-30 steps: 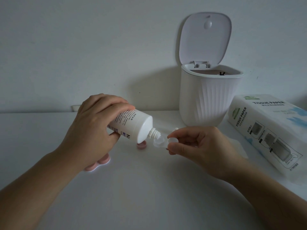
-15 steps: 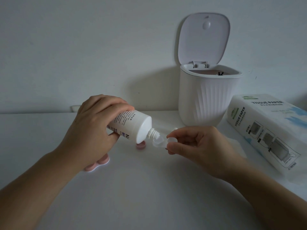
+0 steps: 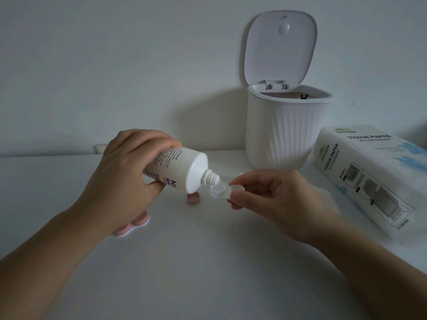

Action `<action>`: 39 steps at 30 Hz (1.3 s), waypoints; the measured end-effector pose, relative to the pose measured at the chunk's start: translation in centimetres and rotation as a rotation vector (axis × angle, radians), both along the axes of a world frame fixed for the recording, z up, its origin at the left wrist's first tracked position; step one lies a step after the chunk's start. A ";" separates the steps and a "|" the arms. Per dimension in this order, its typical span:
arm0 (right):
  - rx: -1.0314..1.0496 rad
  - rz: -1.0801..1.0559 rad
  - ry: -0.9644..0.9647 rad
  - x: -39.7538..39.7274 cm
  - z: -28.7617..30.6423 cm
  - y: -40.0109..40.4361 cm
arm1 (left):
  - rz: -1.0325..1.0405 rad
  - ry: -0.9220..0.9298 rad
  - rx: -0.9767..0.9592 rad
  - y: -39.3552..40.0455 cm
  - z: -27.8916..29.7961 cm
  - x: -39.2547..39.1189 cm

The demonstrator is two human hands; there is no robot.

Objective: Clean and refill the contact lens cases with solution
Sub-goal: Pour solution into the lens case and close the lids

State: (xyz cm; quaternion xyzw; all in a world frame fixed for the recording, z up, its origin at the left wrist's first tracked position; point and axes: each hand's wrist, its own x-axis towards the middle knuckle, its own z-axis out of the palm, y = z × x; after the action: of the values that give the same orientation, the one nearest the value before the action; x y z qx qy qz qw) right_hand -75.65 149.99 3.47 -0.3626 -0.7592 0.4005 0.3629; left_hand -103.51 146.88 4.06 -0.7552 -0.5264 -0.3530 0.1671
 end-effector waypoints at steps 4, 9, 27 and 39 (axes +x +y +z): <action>-0.001 0.012 0.006 -0.1 0.1 0.0 | 0.007 0.022 0.009 0.1 0.1 0.1; 0.017 0.006 -0.027 -0.1 0.1 -0.1 | 0.003 0.040 0.011 0.1 0.1 0.1; 0.006 0.012 0.030 0.0 -0.1 0.1 | -0.002 -0.011 -0.001 -0.4 0.3 0.4; 0.016 -0.004 0.015 0.0 0.0 0.1 | 0.025 -0.010 0.012 -0.3 0.3 0.4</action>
State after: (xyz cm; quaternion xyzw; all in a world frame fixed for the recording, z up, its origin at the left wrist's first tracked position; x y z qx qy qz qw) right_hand -75.67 150.10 3.44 -0.3580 -0.7589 0.3965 0.3724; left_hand -103.07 146.55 4.34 -0.7459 -0.5343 -0.3578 0.1734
